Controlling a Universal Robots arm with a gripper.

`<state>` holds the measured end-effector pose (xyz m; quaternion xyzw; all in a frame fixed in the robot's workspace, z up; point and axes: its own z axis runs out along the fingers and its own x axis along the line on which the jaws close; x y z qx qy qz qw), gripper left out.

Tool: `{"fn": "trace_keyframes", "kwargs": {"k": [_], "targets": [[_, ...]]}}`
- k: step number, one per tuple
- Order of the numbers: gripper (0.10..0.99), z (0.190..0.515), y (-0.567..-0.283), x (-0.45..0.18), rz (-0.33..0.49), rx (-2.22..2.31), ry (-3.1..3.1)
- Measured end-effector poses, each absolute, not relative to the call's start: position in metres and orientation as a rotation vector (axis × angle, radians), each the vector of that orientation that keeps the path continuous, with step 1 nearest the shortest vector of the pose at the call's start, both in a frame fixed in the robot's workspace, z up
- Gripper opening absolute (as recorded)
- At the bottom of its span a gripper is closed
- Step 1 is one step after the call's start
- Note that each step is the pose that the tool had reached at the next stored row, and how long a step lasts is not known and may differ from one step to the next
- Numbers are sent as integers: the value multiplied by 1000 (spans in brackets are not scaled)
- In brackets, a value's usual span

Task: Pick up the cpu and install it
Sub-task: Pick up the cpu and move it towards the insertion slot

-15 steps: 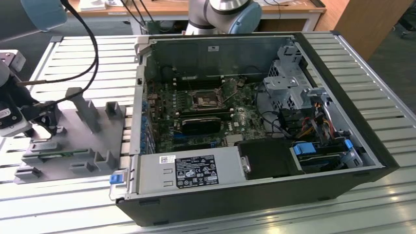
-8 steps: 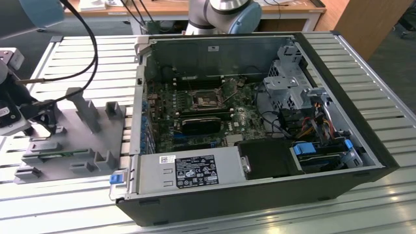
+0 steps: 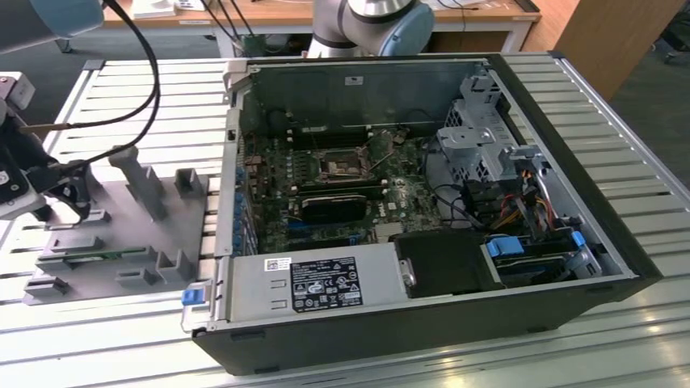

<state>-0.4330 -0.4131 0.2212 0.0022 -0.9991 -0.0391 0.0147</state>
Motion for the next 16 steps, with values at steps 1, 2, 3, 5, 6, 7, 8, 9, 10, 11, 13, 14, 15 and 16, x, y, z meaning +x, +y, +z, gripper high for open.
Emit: {"fn": "trace_keyframes", "kwargs": {"k": [1, 2, 3, 5, 6, 7, 8, 9, 10, 11, 13, 14, 15, 16], "targets": [[533, 223, -413, -433, -122, 7, -3110], [533, 224, -413, -433, -122, 7, -3110], [533, 226, -413, -433, -122, 7, -3110], [533, 227, -413, -433, -122, 7, -3110], [533, 228, -413, -433, -122, 7, -3110], [533, 229, -413, -433, -122, 7, -3110], [533, 229, -413, -433, -122, 7, -3110], [533, 230, -413, -433, -122, 7, -3110], [533, 231, -413, -433, -122, 7, -3110], [533, 231, -413, -433, -122, 7, -3110], [533, 233, -413, -433, -123, 7, -3110], [533, 233, -413, -433, -124, 7, -3110], [533, 234, -413, -433, -124, 7, -3110], [533, 235, -413, -433, -124, 7, -3110]]}}
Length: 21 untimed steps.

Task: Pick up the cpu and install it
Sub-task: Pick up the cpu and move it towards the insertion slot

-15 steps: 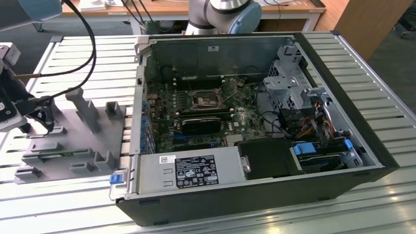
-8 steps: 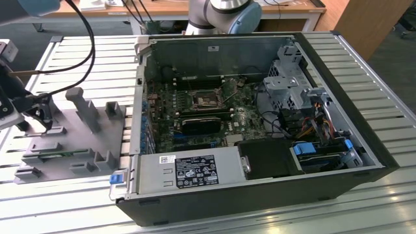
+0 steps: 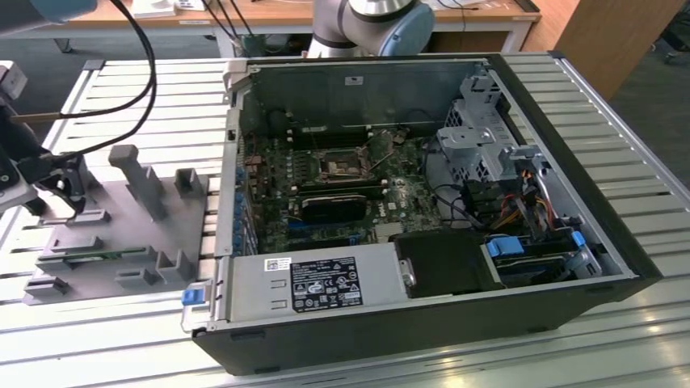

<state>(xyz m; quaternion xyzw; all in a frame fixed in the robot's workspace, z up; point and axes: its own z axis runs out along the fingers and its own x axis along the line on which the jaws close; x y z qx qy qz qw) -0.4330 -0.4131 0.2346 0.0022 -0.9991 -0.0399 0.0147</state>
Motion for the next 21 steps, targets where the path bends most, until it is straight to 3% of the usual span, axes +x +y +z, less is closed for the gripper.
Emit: {"fn": "trace_keyframes", "kwargs": {"k": [21], "targets": [[533, 249, -413, -433, -125, 7, -3110]]}}
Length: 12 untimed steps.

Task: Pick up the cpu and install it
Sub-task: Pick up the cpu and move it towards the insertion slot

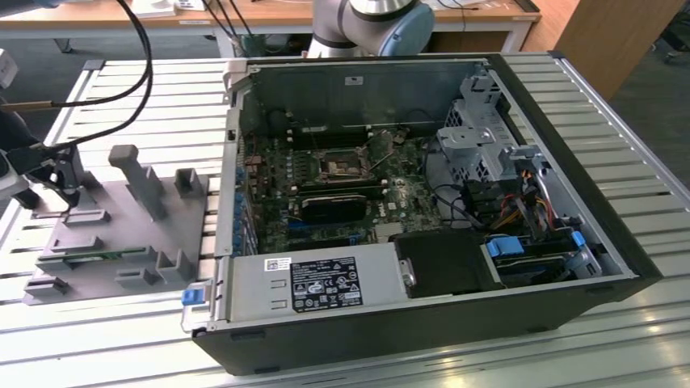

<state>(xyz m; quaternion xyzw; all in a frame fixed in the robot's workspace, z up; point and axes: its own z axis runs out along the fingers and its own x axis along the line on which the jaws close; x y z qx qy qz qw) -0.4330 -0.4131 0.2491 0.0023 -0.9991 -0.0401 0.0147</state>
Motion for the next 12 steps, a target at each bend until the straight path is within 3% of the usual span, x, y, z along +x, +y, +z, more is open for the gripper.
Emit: {"fn": "trace_keyframes", "kwargs": {"k": [12], "targets": [[533, 258, -413, -433, -125, 7, -3110]]}}
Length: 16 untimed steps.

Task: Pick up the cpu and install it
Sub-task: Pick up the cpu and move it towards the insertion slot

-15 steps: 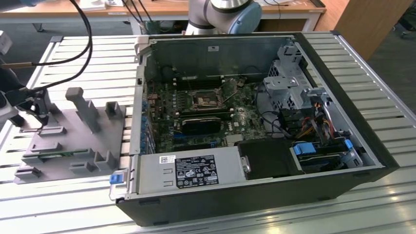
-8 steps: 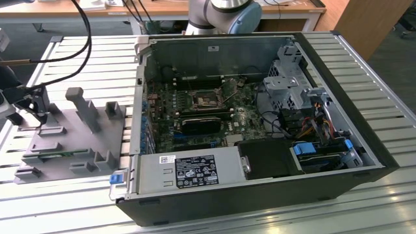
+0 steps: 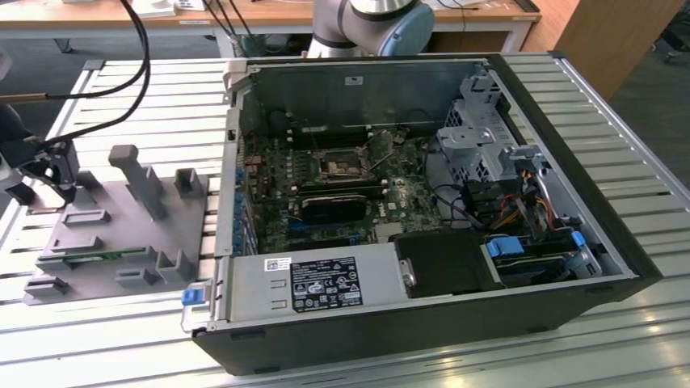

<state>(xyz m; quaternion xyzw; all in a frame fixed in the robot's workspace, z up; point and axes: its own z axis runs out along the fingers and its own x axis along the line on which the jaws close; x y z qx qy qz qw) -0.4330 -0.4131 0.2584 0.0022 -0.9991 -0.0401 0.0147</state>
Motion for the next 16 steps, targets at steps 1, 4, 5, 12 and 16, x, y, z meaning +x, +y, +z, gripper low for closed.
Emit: {"fn": "trace_keyframes", "kwargs": {"k": [1, 4, 5, 12, 16], "targets": [[533, 259, -413, -433, -125, 7, -3110], [533, 261, -413, -433, -125, 7, -3110], [533, 262, -413, -433, -125, 7, -3110], [533, 267, -413, -433, -125, 7, -3110], [533, 270, -413, -433, -125, 7, -3110]]}}
